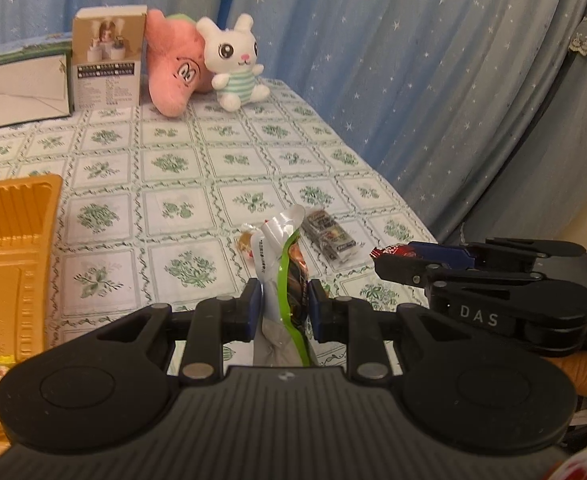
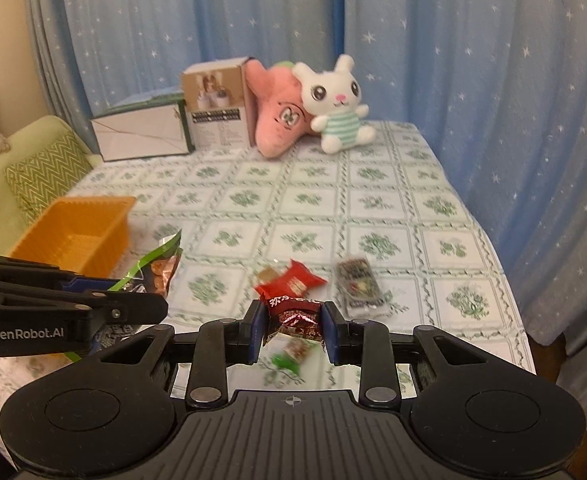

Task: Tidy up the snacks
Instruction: 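Carry both held snacks over the orange tray, then open both tools to drop the snacks into the orange tray, then move both open tools back over the remaining candies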

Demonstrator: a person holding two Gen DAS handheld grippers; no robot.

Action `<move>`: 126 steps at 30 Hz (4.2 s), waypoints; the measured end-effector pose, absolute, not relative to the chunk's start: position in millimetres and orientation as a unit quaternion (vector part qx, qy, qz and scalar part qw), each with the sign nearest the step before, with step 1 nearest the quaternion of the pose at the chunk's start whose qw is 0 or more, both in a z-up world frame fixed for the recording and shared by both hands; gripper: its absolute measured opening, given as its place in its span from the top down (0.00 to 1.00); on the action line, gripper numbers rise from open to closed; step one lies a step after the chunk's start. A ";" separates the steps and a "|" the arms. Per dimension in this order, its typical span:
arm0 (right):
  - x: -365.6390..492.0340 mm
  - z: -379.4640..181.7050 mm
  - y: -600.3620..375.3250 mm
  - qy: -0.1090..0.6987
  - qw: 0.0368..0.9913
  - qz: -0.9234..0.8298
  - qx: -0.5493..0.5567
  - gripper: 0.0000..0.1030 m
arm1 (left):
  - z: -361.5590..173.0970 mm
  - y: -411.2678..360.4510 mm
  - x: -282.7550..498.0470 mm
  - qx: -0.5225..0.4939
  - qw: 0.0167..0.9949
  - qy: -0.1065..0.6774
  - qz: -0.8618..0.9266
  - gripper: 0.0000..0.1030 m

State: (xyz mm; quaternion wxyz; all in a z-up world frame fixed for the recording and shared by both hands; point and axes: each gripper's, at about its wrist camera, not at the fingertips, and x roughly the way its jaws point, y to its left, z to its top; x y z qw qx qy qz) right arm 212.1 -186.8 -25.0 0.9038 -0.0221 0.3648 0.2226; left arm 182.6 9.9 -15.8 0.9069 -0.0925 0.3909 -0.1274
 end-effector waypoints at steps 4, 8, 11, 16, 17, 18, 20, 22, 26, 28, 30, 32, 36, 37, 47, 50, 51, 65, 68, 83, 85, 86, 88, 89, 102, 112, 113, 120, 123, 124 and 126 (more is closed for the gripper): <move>204.9 -8.6 -174.9 0.358 0.904 0.232 -0.017 0.70 | -2.5 23.0 174.0 -0.094 0.911 0.382 -0.121 0.79; 198.3 5.1 -155.7 0.352 0.902 0.251 -0.016 0.70 | 9.3 39.1 166.0 -0.093 0.915 0.376 -0.113 0.79; 193.8 12.5 -139.1 0.347 0.900 0.264 -0.018 0.70 | 17.6 55.1 159.0 -0.093 0.918 0.372 -0.103 0.79; 187.4 20.2 -108.8 0.341 0.895 0.288 -0.019 0.70 | 27.6 88.8 147.2 -0.095 0.922 0.366 -0.078 0.79; 186.3 21.1 -102.6 0.340 0.893 0.293 -0.020 0.70 | 29.0 96.0 144.8 -0.096 0.923 0.366 -0.072 0.79; 185.6 21.3 -96.7 0.339 0.892 0.299 -0.021 0.70 | 30.2 102.8 142.8 -0.096 0.923 0.366 -0.067 0.79; 183.5 21.9 -83.6 0.339 0.888 0.309 -0.022 0.70 | 31.4 117.0 137.9 -0.095 0.924 0.367 -0.054 0.79; 181.6 21.0 -71.0 0.340 0.885 0.319 -0.023 0.70 | 31.4 129.8 134.2 -0.093 0.923 0.370 -0.045 0.79; 176.9 18.5 -44.6 0.343 0.876 0.338 -0.024 0.70 | 30.3 156.3 126.4 -0.092 0.922 0.375 -0.028 0.79; 175.2 17.4 -31.4 0.343 0.873 0.346 -0.024 0.70 | 29.6 170.2 121.9 -0.091 0.922 0.376 -0.020 0.79; 174.0 15.5 -19.0 0.344 0.869 0.355 -0.025 0.70 | 28.0 183.8 118.0 -0.092 0.921 0.378 -0.012 0.79; 173.1 11.1 -6.8 0.347 0.864 0.363 -0.027 0.70 | 24.7 196.8 115.1 -0.093 0.919 0.382 -0.004 0.79; 174.1 -2.0 13.5 0.359 0.855 0.372 -0.028 0.70 | 17.7 220.4 110.8 -0.090 0.915 0.392 0.010 0.79; 175.1 -5.6 18.2 0.364 0.852 0.374 -0.027 0.70 | 15.7 225.4 110.7 -0.091 0.914 0.394 0.014 0.79; 181.9 -32.3 53.2 0.385 0.839 0.383 -0.032 0.70 | -10.9 254.7 126.0 -0.089 0.906 0.414 0.025 0.78; 185.3 -37.7 58.7 0.388 0.838 0.382 -0.033 0.70 | -19.0 257.0 131.3 -0.088 0.903 0.421 0.024 0.78; 186.4 -39.0 59.8 0.390 0.838 0.381 -0.033 0.70 | -21.8 258.3 132.5 -0.090 0.901 0.423 0.025 0.78; 187.0 -47.0 66.6 0.399 0.834 0.381 -0.030 0.70 | -21.2 267.0 124.8 -0.093 0.906 0.411 0.039 0.62; 186.6 -48.6 67.8 0.401 0.832 0.382 -0.030 0.70 | -18.8 269.0 122.5 -0.094 0.907 0.408 0.042 0.62; 184.8 -54.9 72.2 0.405 0.827 0.390 -0.024 0.70 | -16.1 277.6 119.2 -0.110 0.910 0.395 0.054 0.58; 183.9 -55.6 73.0 0.402 0.825 0.395 -0.023 0.68 | -16.5 277.4 118.5 -0.109 0.910 0.396 0.055 0.57; 183.5 -56.1 73.0 0.401 0.825 0.398 -0.022 0.59 | -17.0 277.6 117.6 -0.109 0.910 0.396 0.055 0.57; 182.3 -55.3 70.9 0.396 0.827 0.398 -0.015 0.41 | -16.8 277.5 116.7 -0.108 0.910 0.397 0.057 0.56; 181.9 -54.3 68.3 0.392 0.830 0.397 -0.010 0.36 | -16.3 277.4 116.2 -0.108 0.910 0.396 0.058 0.54; 171.3 -40.4 -14.4 0.392 0.865 0.310 0.034 0.36 | 9.6 253.0 105.5 -0.104 0.921 0.372 0.059 0.35; 147.6 -29.4 -96.4 0.392 0.889 0.230 0.057 0.36 | 36.7 193.0 100.6 -0.103 0.931 0.349 0.023 0.23; 145.1 -27.7 -105.2 0.390 0.892 0.222 0.057 0.36 | 39.0 185.3 100.3 -0.101 0.932 0.347 0.016 0.21; 128.9 -15.4 -172.7 0.367 0.914 0.161 0.064 0.36 | 43.6 124.1 105.9 -0.088 0.932 0.349 -0.034 0.19; 127.6 -12.2 -198.8 0.366 0.917 0.135 0.076 0.36 | 40.1 100.6 110.3 -0.086 0.930 0.354 -0.051 0.17; 127.3 -11.5 -206.5 0.366 0.918 0.128 0.081 0.36 | 38.9 93.7 111.8 -0.085 0.929 0.356 -0.056 0.16; 126.2 -10.1 -220.4 0.364 0.920 0.115 0.089 0.36 | 35.9 79.9 115.6 -0.082 0.927 0.360 -0.066 0.16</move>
